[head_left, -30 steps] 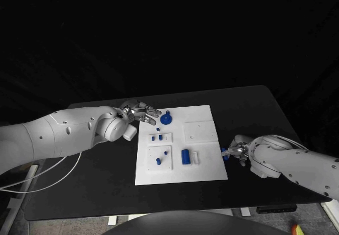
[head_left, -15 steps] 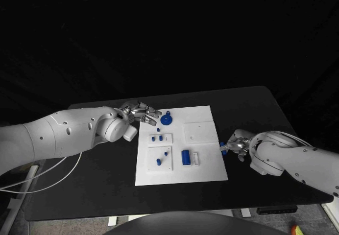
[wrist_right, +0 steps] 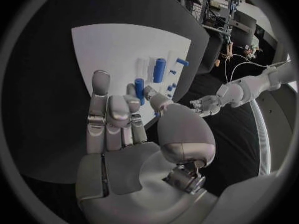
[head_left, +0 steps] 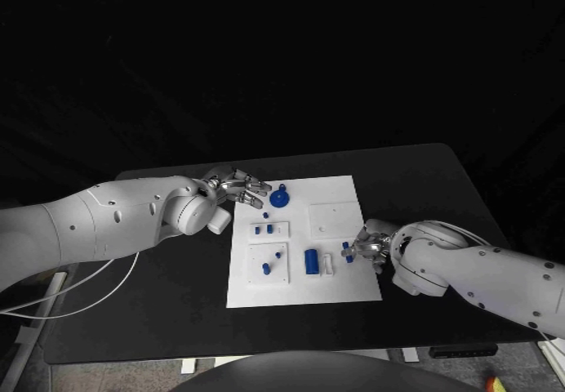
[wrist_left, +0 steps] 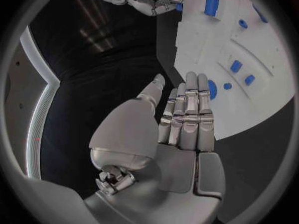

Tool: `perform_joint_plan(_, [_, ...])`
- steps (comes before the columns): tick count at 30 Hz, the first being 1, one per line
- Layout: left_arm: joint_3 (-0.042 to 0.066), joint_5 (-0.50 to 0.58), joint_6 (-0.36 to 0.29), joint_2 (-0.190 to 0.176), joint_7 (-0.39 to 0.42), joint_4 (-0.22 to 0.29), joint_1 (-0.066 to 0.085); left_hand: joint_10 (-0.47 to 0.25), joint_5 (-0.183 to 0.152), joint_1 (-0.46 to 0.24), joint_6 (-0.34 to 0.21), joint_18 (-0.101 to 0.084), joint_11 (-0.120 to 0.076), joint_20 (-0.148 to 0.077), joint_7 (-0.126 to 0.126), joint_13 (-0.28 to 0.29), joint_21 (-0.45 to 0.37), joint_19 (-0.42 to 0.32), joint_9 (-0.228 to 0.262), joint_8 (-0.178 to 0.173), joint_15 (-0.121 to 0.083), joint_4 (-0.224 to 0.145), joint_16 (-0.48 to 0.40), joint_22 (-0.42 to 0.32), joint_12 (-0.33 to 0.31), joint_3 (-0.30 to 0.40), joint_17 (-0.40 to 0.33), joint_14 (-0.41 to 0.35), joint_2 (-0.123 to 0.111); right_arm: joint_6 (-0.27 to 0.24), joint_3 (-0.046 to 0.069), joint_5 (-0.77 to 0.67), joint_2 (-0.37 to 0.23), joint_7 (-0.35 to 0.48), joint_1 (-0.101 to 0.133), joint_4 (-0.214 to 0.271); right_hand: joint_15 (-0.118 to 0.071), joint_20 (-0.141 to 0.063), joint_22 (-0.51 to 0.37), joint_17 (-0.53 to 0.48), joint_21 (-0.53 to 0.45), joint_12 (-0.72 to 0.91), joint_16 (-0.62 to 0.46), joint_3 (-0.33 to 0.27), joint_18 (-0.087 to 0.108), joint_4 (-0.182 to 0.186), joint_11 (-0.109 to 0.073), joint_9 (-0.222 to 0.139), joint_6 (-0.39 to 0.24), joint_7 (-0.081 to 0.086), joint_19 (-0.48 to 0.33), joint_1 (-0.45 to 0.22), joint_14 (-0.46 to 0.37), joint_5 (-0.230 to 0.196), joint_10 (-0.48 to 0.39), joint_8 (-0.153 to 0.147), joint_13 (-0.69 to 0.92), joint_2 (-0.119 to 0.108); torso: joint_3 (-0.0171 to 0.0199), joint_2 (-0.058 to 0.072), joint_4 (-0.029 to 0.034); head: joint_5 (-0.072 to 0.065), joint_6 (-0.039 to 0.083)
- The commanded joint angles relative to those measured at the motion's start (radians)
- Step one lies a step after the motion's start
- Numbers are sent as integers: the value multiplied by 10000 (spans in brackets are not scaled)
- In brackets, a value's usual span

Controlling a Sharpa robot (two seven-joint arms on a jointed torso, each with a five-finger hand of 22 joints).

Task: Assemble the parts on the task board

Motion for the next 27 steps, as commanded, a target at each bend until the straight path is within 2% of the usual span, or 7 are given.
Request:
perform_joint_plan(1, [7,18,113,31,94,32,5,-79,25,-102,-82,-195,-12,27,-12,-1,103,-58,3,4,-17,41,-44,-109,-24,-2,25,-69,20,77,-7,-19,204,-193,-58,-79,-94,-61,40,-12,-28,-22,-46,-115,-163,-2,-31,-33,108,-12,63,-29,-2,46,16,-73,-10,96,14,1,-3,14,2])
perform_joint_plan(17, [8,18,145,75,88,28,5,-79,25,-102,-82,-195,-12,27,-12,-1,103,-58,3,4,-17,41,-44,-109,-24,-2,25,-69,20,365,-79,-91,991,-441,-276,-706,-87,-53,22,-37,-35,-29,-56,-167,-161,-14,-21,-80,116,-2,58,-79,-9,62,-5,-103,-26,141,28,2,-3,80,-58])
perform_joint_plan(22, [8,18,167,79,89,29,5,-79,25,-102,-82,-195,-12,27,-12,-1,103,-58,3,4,-17,41,-44,-109,-24,-2,25,-69,20,497,-82,-96,1096,-480,-302,-928,-81,-46,12,-61,-40,-52,-72,-189,-168,-9,-17,-95,120,-1,53,-123,-9,63,-29,-111,-52,153,11,9,5,87,-99])
perform_joint_plan(27, [8,18,181,75,87,29,6,-80,24,-105,-80,-196,-11,28,-12,-1,111,-62,3,3,-16,40,-44,-125,-24,-3,25,-72,23,593,-84,-98,1181,-486,-309,-1053,-81,-46,7,-77,-43,-47,-87,-206,-171,-9,-16,-102,119,2,51,-146,-14,62,-30,-115,-49,149,9,9,1,128,-135])
